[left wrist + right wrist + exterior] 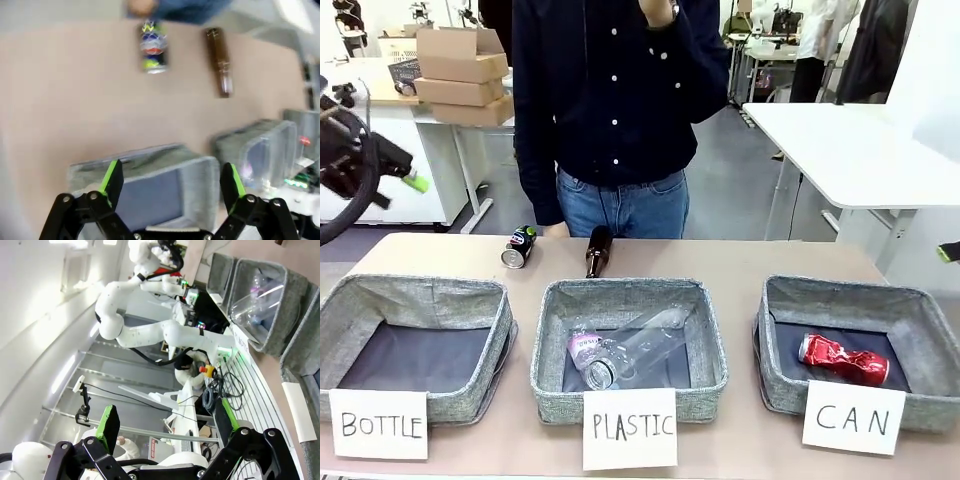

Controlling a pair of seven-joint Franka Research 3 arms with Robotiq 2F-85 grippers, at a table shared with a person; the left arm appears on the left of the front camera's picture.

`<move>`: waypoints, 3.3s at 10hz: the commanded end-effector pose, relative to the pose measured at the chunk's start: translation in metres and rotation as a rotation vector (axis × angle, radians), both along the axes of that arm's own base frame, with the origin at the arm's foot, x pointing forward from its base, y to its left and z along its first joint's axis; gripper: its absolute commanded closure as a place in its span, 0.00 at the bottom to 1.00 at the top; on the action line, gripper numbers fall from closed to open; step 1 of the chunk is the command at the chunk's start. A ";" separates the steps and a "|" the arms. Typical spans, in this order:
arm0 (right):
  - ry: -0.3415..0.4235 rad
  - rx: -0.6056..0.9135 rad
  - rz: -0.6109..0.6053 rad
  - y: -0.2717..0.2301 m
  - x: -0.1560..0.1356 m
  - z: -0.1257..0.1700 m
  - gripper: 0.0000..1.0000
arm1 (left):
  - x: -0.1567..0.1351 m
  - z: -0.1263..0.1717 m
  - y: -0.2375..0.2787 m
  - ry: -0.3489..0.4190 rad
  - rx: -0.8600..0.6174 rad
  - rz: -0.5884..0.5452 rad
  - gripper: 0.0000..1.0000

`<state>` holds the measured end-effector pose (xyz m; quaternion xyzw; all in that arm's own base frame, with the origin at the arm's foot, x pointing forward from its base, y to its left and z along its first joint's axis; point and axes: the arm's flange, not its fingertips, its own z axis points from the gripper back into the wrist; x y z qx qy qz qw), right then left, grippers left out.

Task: Sort the can waste into the basket.
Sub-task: Pick up the can waste from the table and place it in the right Fabric basket.

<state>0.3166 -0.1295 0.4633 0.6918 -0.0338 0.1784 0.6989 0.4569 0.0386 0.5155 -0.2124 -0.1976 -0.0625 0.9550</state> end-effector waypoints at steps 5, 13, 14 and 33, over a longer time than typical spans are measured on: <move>-0.019 -0.007 0.011 -0.003 -0.002 0.001 0.00 | -0.004 0.003 -0.010 -0.041 -0.135 -0.083 0.00; -0.019 -0.007 0.011 -0.003 -0.002 0.001 0.00 | -0.177 0.104 0.161 -0.468 -0.880 -0.874 0.00; -0.019 -0.007 0.011 -0.003 -0.002 0.001 0.00 | -0.224 0.088 0.201 -0.726 -0.994 -0.999 0.00; -0.019 -0.007 0.011 -0.003 -0.002 0.001 0.00 | -0.287 0.078 0.210 -0.662 -0.701 -0.639 0.00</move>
